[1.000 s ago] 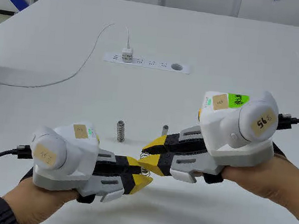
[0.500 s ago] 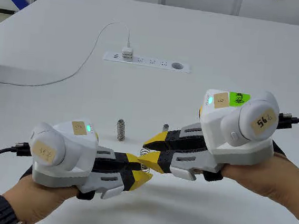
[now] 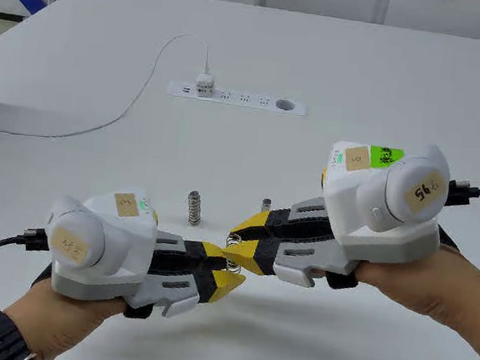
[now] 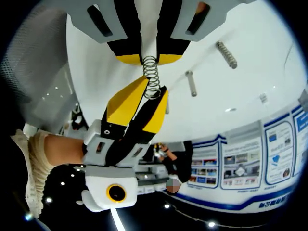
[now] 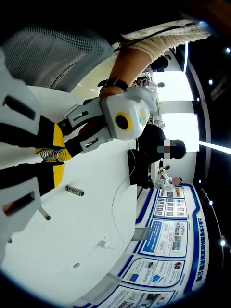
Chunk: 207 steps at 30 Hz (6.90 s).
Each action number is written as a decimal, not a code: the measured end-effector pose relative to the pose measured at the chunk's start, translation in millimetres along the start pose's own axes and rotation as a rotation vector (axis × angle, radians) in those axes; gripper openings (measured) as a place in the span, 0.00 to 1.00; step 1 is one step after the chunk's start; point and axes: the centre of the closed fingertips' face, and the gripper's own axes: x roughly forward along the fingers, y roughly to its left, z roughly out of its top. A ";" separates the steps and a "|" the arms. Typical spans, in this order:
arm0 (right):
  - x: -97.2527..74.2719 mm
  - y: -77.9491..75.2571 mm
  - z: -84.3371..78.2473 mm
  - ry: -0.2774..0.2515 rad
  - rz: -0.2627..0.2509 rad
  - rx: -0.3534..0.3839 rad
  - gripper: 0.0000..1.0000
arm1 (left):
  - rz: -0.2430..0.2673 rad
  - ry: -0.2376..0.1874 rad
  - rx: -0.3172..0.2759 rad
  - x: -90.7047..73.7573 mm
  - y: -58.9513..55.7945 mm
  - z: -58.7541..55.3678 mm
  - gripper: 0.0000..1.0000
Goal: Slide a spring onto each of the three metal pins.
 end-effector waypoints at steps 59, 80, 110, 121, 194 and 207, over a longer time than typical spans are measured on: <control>-36.8 -79.2 21.0 -0.093 -0.239 0.030 0.11 | 0.144 -0.047 -0.074 -38.2 28.0 -17.8 0.63; -24.0 -108.8 10.1 -0.086 -0.294 0.080 0.11 | 0.180 -0.057 -0.098 -48.5 33.8 -21.8 0.79; -8.5 -113.1 -13.8 -0.055 -0.290 0.118 0.11 | 0.195 -0.047 -0.105 -52.5 38.1 -24.5 0.84; -1.6 -114.0 -26.6 -0.051 -0.295 0.133 0.11 | 0.197 -0.048 -0.107 -52.0 38.6 -24.3 0.84; -67.9 -96.3 -89.5 0.057 -0.385 0.123 0.18 | 0.212 -0.043 -0.106 -55.5 41.9 -22.0 0.83; -83.9 -107.0 -140.6 0.121 -0.408 0.187 0.18 | 0.215 -0.036 -0.104 -55.9 41.1 -21.8 0.83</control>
